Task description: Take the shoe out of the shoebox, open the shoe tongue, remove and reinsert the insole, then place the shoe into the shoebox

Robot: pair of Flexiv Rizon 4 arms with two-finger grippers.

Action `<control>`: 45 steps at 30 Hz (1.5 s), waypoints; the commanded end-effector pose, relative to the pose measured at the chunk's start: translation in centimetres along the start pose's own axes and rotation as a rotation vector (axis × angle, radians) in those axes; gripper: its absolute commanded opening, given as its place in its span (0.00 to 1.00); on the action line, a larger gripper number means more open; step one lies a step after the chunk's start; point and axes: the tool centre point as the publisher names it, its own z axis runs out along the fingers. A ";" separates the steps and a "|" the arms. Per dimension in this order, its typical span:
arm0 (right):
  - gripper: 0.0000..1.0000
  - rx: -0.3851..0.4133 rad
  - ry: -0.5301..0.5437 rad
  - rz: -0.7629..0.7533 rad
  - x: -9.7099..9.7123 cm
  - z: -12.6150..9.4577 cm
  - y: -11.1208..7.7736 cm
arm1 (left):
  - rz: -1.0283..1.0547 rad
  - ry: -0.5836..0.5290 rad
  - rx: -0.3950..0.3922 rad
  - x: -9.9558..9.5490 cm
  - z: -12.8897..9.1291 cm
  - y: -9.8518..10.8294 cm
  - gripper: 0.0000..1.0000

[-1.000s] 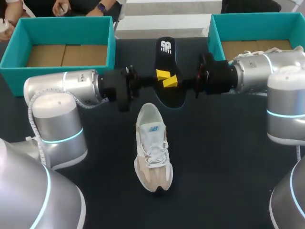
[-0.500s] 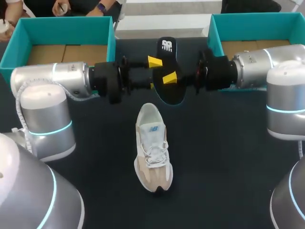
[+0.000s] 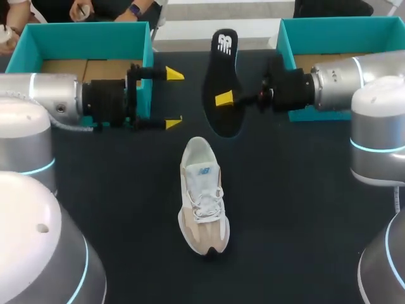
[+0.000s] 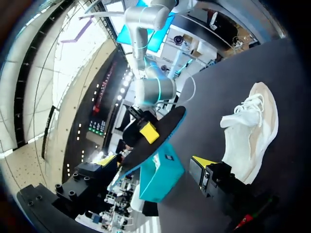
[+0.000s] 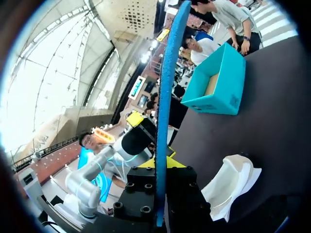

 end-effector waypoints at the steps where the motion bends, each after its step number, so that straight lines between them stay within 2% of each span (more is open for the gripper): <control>1: 0.00 -0.005 -0.013 -0.017 0.3 0.7 0.2 | -0.219 0.115 -0.076 0.6 -2.8 -0.4 1.00; 5: 0.00 -0.009 -0.024 -0.094 0.1 1.1 0.5 | -0.382 0.172 -0.128 2.5 -4.3 0.9 1.00; 14: 0.00 -0.011 -0.031 -0.203 -0.2 1.3 1.0 | -0.581 0.231 -0.199 5.9 -5.2 1.4 1.00; 17: 0.00 0.003 -0.015 -0.240 -0.2 1.4 1.1 | -0.624 0.261 -0.247 7.1 -5.3 1.9 1.00; 44: 0.00 -0.001 -0.005 -0.242 -0.1 1.5 1.2 | -0.627 0.265 -0.254 7.4 -5.3 1.9 1.00; 45: 0.00 -0.029 -0.018 -0.303 -1.5 1.1 1.1 | -0.627 0.265 -0.254 7.4 -5.3 1.9 1.00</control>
